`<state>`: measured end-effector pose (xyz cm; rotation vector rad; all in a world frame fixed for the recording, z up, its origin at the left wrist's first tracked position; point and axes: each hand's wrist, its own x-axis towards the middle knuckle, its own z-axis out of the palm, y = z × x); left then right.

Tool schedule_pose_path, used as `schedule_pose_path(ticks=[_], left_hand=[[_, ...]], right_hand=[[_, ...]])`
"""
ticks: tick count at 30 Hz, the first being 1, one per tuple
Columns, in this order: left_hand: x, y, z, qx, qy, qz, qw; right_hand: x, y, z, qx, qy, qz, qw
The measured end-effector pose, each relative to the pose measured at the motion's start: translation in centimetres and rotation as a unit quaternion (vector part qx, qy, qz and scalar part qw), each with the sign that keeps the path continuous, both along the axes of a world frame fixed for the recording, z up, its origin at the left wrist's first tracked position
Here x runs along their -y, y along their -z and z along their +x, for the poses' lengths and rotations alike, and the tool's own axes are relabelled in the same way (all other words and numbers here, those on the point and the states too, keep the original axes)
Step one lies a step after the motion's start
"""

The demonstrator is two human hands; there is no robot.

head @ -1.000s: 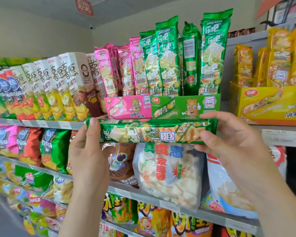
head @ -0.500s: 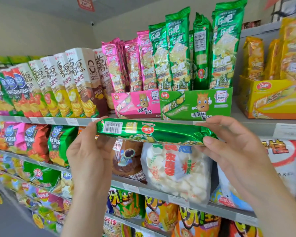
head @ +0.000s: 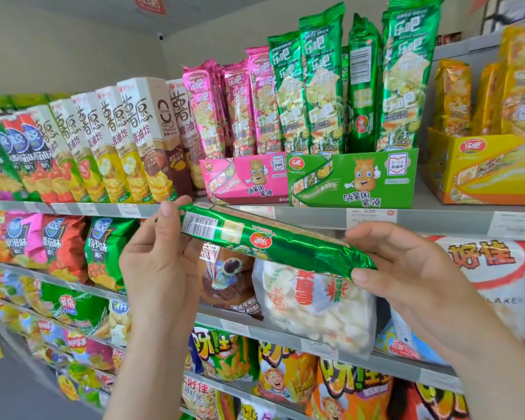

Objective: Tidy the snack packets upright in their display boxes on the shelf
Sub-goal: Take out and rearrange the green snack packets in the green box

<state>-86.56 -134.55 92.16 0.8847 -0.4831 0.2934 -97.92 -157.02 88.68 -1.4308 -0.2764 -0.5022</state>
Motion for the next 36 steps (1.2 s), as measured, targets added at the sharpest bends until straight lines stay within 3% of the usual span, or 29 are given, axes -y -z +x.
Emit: schedule_pose_path(ticks=[7,10,13,18,24,32,34,36], left_hand=[[-1.4,0.9,1.0,0.033,-0.029,0.184,0.982],[-2.3,1.5,1.1,0.045,-0.069,0.312,0.946],[-3.4,2.6,1.2,0.038,-0.004,0.387,0.921],[-3.4,4.4,0.0,0.133,-0.056,0.538,0.830],[-1.4,4.1,-2.0,0.241,-0.012,0.504,0.829],[-1.7,5.1,-2.3,0.262,-0.005,0.471,0.842],[-2.0,5.3,-2.3,0.241,0.021,0.454,0.858],[-2.3,5.2,-2.5,0.166,0.068,0.387,0.905]], right_hand=[[-0.5,-0.2,-0.2,0.040,0.037,0.075,0.996],[-1.1,-0.4,0.0,0.053,0.090,0.107,0.989],[-1.8,-0.5,0.3,0.068,0.125,0.106,0.984],[-3.1,-1.1,0.8,0.093,0.147,0.087,0.981],[-5.0,-1.1,1.0,0.061,0.114,0.068,0.989],[-6.2,-1.5,0.7,0.006,0.099,0.077,0.992],[-6.2,-1.1,1.0,0.010,0.074,0.070,0.995],[-6.2,-0.3,1.5,0.006,-0.003,0.046,0.999]])
